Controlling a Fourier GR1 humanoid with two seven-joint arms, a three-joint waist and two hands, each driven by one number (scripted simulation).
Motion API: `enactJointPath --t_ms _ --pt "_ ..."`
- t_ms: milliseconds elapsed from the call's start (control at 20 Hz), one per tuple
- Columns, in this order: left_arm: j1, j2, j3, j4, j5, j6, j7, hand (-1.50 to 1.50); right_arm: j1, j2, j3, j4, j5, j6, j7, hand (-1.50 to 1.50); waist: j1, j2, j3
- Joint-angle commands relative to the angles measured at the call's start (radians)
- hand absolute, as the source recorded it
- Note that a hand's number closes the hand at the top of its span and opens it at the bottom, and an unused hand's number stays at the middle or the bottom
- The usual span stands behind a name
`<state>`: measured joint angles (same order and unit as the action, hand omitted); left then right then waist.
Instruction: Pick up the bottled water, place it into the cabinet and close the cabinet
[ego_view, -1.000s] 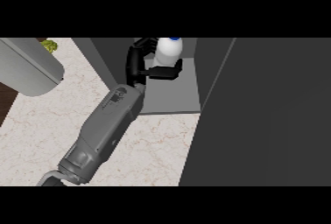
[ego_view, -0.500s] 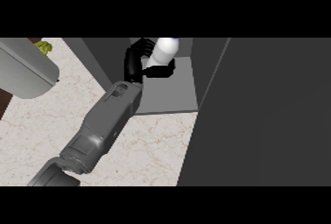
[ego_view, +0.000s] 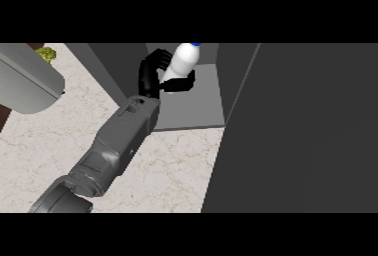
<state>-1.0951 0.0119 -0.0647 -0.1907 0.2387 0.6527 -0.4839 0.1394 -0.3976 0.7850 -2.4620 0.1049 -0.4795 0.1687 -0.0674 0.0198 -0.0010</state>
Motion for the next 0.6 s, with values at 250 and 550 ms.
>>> enactJointPath --t_ms 250,550 --pt "-0.02 -0.002 -0.037 0.125 -0.071 0.076 -0.009 -1.5 -0.004 0.006 0.012 -0.027 -0.003 0.015 -0.013 -1.5 -0.011 0.007 0.0" --pt "-0.042 -0.011 -0.053 0.144 -0.097 0.143 0.019 -1.5 0.051 -0.048 0.022 -0.098 0.006 0.015 0.001 -1.5 -0.011 0.0 0.0"
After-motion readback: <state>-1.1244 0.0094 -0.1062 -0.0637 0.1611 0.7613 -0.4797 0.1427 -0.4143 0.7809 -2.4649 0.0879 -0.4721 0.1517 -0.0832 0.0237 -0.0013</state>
